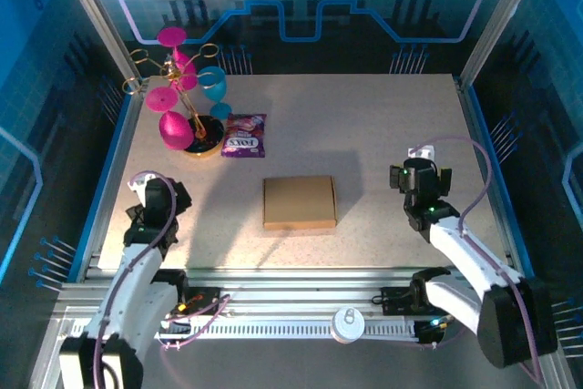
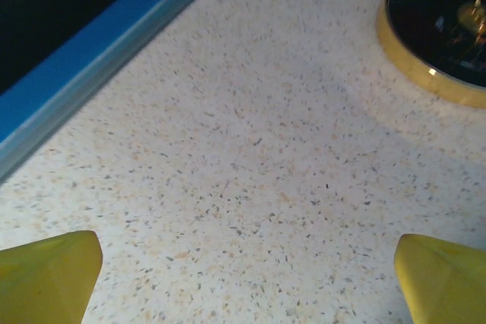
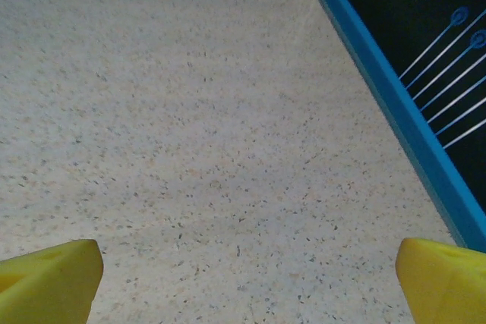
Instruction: Fold the paper box
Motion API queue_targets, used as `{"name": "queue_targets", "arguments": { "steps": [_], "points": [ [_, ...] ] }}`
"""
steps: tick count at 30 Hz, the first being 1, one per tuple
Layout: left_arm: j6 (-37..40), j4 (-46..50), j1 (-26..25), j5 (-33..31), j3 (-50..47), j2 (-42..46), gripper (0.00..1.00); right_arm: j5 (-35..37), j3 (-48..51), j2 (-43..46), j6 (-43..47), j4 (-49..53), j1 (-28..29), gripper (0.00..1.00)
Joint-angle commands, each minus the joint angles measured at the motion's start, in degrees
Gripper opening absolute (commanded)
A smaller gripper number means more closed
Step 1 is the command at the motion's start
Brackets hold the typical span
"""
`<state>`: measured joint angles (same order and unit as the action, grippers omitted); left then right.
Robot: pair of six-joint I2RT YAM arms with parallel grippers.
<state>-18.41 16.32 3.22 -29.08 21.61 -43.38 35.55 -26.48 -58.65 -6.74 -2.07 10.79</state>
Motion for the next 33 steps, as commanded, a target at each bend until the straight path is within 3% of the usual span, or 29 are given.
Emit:
{"name": "queue_targets", "arguments": {
  "steps": [1, 3, 7, 9, 13, 19, 21, 26, 31, 33],
  "points": [
    [5.25, -19.13, 3.42, 16.03, -1.64, -6.92, 1.00, -9.30, 2.63, -4.43, 3.66, -11.93, -3.37, 1.00],
    [5.09, -27.00, 4.07, 21.78, -3.32, -10.91, 0.99, -12.94, 5.04, -6.90, 4.72, -19.29, -4.16, 1.00],
    [5.19, -41.44, 4.86, 25.62, -5.47, -18.44, 0.99, -19.87, 7.35, -10.41, 6.57, -30.64, -5.38, 1.00],
    [6.88, -48.81, 4.90, 27.13, -5.90, -21.81, 1.00, -22.86, 9.95, -12.52, 5.44, -41.33, -6.66, 1.00],
    [10.10, -61.41, 5.47, 30.75, -6.65, -27.97, 0.99, -27.25, 10.15, -17.65, 4.35, -49.25, -8.36, 1.00],
    [9.53, -71.04, 5.39, 33.10, -5.62, -36.12, 0.99, -31.89, 11.51, -30.61, 5.53, -66.01, -8.54, 1.00],
    [9.57, -75.70, 5.46, 32.93, -6.07, -39.22, 0.99, -30.07, 10.16, -28.63, 4.58, -59.57, -8.62, 1.00],
    [11.02, -76.87, 4.85, 34.61, -6.48, -39.80, 0.99, -26.02, 10.43, -29.55, 3.60, -61.66, -8.54, 1.00],
    [13.24, -77.25, 2.66, 33.07, -5.70, -42.23, 0.99, -22.73, 6.94, -29.37, 4.07, -55.07, -7.08, 1.00],
    [13.58, -85.55, 1.83, 31.30, -6.58, -47.48, 0.99, -21.20, 5.52, -29.53, 4.67, -52.73, -6.13, 1.00]
  ]
}}
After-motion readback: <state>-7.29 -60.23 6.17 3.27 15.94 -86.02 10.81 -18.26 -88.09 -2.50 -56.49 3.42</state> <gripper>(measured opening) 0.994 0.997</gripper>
